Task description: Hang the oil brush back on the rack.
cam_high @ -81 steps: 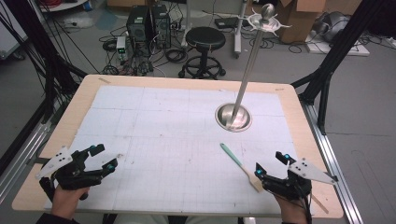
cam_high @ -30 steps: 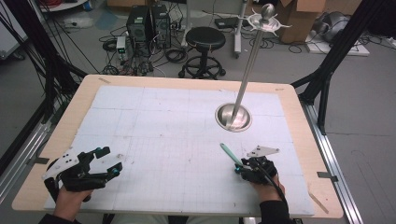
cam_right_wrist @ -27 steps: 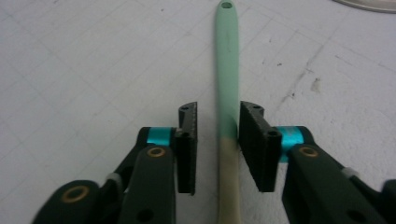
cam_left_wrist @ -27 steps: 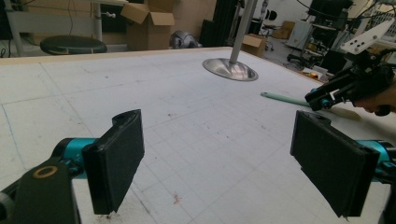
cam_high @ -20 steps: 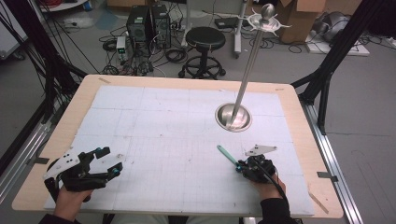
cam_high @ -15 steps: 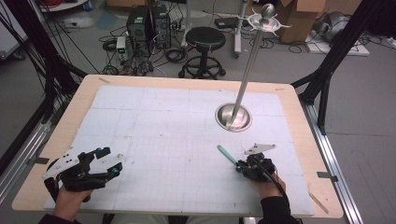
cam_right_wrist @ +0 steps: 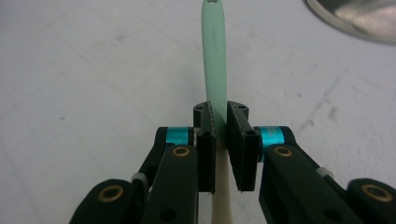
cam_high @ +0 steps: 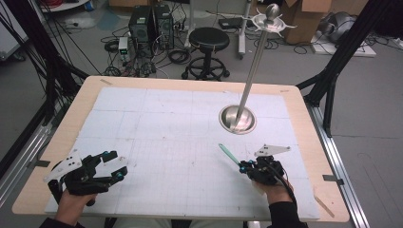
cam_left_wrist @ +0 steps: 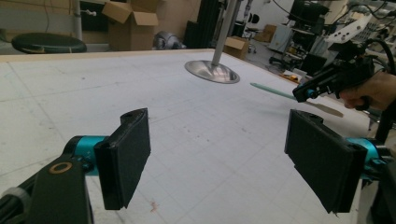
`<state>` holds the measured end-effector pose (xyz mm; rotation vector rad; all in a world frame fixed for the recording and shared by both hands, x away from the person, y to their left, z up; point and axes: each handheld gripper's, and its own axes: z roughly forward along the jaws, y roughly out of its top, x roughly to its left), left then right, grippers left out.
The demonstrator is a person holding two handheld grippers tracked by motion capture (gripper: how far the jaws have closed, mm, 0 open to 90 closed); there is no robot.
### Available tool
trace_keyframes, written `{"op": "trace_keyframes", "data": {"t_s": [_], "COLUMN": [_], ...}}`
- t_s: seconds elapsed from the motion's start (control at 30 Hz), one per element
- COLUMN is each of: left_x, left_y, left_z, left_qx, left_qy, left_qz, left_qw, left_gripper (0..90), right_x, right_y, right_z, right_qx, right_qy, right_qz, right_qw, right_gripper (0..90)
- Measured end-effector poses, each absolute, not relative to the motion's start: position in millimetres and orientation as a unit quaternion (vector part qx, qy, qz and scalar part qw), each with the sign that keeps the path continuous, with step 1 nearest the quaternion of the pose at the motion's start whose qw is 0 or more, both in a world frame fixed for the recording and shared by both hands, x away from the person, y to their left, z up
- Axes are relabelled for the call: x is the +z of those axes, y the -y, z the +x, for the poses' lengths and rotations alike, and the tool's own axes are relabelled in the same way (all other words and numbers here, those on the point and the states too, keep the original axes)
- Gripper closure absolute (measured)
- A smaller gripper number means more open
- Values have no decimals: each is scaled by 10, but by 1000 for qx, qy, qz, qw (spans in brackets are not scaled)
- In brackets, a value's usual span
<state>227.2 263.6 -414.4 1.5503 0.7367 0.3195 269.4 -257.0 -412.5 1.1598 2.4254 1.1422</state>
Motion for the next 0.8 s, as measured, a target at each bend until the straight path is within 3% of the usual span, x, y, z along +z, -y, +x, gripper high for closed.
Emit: {"op": "trace_keyframes", "data": {"t_s": [0.3, 0.8], "left_x": [-4090, -4026], "left_y": [-2525, -2313], "left_z": [2251, 2197], "left_qx": [119, 70], "left_qy": [-294, -236], "left_qz": [682, 702], "left_qw": [659, 668], "left_gripper": [231, 241], "right_x": [-3862, -3749], "right_y": [2319, 1859], "right_z": [2585, 2493], "right_qx": [453, 485], "right_qy": [-826, -846], "right_qz": [323, 214], "right_qw": [96, 54], "right_gripper": [822, 821]}}
